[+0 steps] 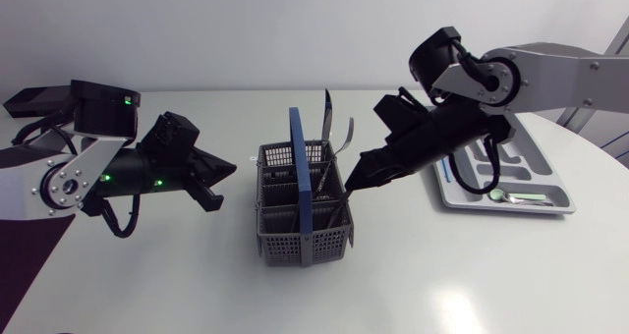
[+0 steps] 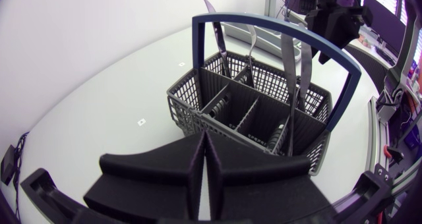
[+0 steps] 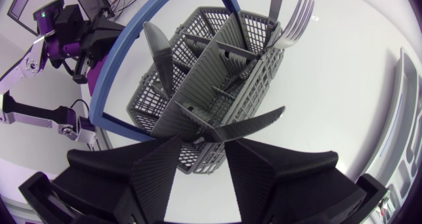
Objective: Sort the cutlery from the basket into the organizer compartments.
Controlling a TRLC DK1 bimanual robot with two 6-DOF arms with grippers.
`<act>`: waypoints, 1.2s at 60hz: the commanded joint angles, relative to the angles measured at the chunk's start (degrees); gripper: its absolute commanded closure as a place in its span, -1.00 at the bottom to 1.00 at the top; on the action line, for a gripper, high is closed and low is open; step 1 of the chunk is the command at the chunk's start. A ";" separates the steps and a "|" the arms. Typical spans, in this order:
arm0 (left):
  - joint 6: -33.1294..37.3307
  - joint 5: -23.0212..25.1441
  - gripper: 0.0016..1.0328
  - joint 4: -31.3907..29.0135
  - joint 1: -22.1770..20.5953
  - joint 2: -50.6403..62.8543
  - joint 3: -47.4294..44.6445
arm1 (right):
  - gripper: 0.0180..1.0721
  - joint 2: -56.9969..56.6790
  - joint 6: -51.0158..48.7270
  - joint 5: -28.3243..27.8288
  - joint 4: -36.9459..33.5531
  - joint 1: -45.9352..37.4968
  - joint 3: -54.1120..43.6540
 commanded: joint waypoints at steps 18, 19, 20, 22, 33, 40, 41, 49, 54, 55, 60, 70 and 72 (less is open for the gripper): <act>1.47 -0.29 0.93 0.05 -0.90 -1.11 -2.37 | 0.16 6.11 1.72 1.65 -1.48 2.04 2.96; 1.47 -0.29 0.93 0.05 -0.90 -1.11 -2.37 | 0.16 6.29 1.72 1.65 -1.48 2.13 2.96; 1.47 -0.29 0.93 0.05 -0.99 -1.11 -2.37 | 0.16 6.37 1.72 1.65 -1.48 2.31 3.05; 1.47 -0.29 0.93 0.05 -1.07 -1.20 -2.37 | 0.16 6.37 1.72 1.65 -1.39 2.39 3.05; 1.47 -0.29 0.93 0.05 -1.25 -1.11 -2.37 | 0.29 6.64 1.80 3.15 -0.43 3.36 3.40; 1.47 -0.29 0.93 -0.04 -1.25 -1.11 -2.28 | 0.46 6.64 1.98 4.20 0.10 3.98 3.58; 1.47 -0.29 0.93 -0.04 -1.25 -1.11 -2.28 | 0.46 6.64 1.98 4.20 0.10 4.06 3.67; 1.47 -0.29 0.93 -0.04 -1.25 -1.11 -2.28 | 0.46 6.99 2.59 5.61 0.89 4.77 4.37; 1.47 -0.29 0.93 -0.04 -1.25 -1.11 -2.19 | 0.46 8.04 2.68 6.05 0.80 4.77 5.43; 1.47 -0.29 0.93 -0.04 -1.34 -1.20 -2.19 | 0.46 8.22 2.68 6.31 0.80 4.94 5.69; 1.47 -0.29 0.93 -0.04 -1.34 -1.20 -2.19 | 0.46 9.19 2.68 6.66 0.80 5.21 6.57; 1.56 -0.29 0.93 -0.13 -1.07 -1.37 -2.28 | 0.46 10.59 2.68 6.92 0.98 6.53 7.18; 1.56 -0.29 0.93 -0.13 -0.99 -1.55 -2.37 | 0.46 10.51 2.68 6.92 0.89 6.88 7.01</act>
